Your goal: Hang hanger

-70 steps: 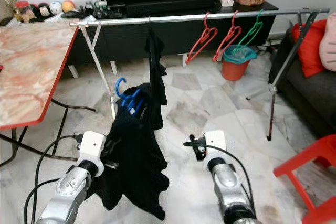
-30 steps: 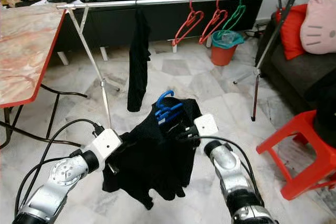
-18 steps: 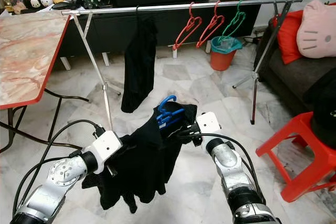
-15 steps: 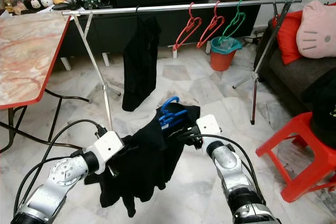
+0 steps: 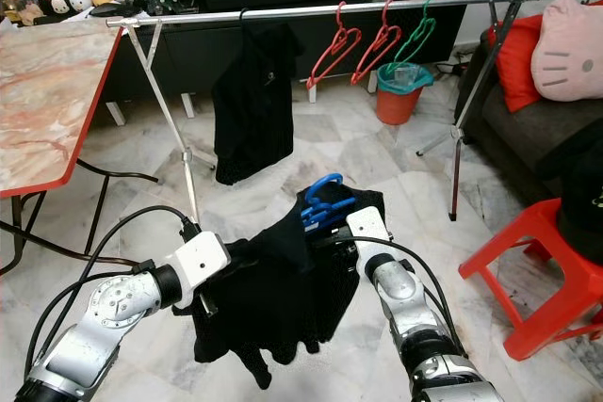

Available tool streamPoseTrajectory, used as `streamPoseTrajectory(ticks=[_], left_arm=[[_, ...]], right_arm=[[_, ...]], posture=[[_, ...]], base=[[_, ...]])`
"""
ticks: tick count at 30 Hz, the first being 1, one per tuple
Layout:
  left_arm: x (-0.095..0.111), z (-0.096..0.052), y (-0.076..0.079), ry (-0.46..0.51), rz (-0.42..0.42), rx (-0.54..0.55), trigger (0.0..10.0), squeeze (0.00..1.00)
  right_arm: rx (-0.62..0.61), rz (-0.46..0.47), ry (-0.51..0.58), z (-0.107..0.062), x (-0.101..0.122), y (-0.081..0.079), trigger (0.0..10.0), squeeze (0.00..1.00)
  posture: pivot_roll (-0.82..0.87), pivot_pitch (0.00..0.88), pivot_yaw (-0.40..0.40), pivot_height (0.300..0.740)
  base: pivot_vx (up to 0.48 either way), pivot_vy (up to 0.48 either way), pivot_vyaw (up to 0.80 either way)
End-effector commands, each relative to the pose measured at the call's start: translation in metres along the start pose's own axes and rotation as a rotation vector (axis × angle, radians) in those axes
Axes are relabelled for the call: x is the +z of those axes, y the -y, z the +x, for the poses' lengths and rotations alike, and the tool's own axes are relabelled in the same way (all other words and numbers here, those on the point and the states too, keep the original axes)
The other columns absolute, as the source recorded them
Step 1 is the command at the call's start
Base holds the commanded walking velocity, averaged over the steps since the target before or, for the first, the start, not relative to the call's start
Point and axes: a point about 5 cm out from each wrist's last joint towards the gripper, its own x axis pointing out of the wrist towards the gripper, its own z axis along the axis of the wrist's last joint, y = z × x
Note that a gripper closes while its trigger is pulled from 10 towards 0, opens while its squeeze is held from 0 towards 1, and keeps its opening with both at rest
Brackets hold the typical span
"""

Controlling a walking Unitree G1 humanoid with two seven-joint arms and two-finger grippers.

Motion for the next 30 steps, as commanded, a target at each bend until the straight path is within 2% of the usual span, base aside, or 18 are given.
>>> streamPoseTrajectory(ticks=[1,3,4,12,20,27,30], left_arm=[[0.010,-0.002,0.000,0.034,0.020,-0.019,10.0,0.00],[0.011,-0.005,0.000,0.027,0.025,-0.029,10.0,0.00],[0.011,-0.006,-0.001,0.021,0.027,-0.034,10.0,0.00],[0.004,-0.010,-0.002,-0.016,0.025,-0.036,10.0,0.00],[-0.002,-0.018,-0.004,-0.059,0.064,-0.065,10.0,0.00],[-0.025,-0.035,-0.006,-0.147,0.103,-0.118,10.0,0.00],[-0.028,-0.040,-0.007,-0.164,0.124,-0.136,10.0,0.00]], right_arm=[[-0.003,-0.008,-0.012,0.001,0.000,-0.001,3.0,0.00],[-0.010,-0.004,-0.013,0.001,0.000,0.000,3.3,0.00],[-0.016,0.001,-0.012,0.001,0.000,0.000,0.0,0.00],[-0.015,0.007,-0.002,0.002,0.003,0.000,0.0,0.00],[-0.006,-0.015,0.002,0.003,0.005,0.001,0.0,0.00],[0.031,-0.041,0.006,0.003,0.007,0.000,0.0,0.00],[0.048,-0.049,0.004,0.003,0.007,0.000,0.0,0.00]], posture=[[0.01,0.000,-0.003,0.740],[0.01,0.000,-0.003,0.740],[0.01,0.000,-0.003,0.740],[0.01,0.000,-0.003,0.740],[0.02,0.000,-0.007,0.740],[0.01,0.000,-0.006,0.740],[0.01,0.000,-0.009,0.740]], base=[[0.000,0.000,0.00],[0.000,0.000,0.00],[0.000,0.000,0.00],[0.000,0.000,0.00],[0.000,0.000,0.00],[0.000,0.000,0.00],[0.000,0.000,0.00]])
